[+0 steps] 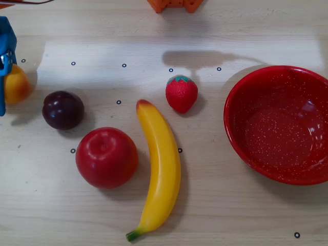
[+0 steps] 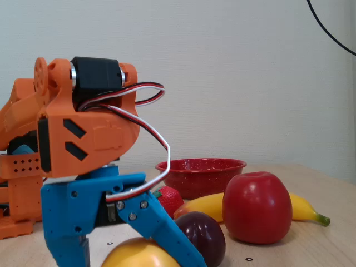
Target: Put the peach in the red bowl.
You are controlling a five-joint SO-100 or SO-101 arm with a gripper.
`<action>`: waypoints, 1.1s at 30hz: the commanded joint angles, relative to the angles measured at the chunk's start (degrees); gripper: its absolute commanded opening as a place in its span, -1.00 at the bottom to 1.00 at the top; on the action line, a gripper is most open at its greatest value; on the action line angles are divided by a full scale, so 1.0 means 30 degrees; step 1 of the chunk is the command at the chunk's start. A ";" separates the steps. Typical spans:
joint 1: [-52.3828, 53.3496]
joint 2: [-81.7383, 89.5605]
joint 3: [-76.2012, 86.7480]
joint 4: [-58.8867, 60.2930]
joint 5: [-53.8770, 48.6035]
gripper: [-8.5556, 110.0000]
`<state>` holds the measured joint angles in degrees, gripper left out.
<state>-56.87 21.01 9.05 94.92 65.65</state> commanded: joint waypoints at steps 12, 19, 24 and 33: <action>0.0381 0.1230 -0.0557 -0.0117 0.0908 -0.85; 0.0117 0.2432 -0.2461 0.2432 0.0352 -0.85; 0.0469 0.4922 -0.3076 0.4072 -0.1318 -0.85; 0.2461 1.1162 -0.1699 0.4600 -0.5098 -0.85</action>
<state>-53.26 43.07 5.01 103.54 53.61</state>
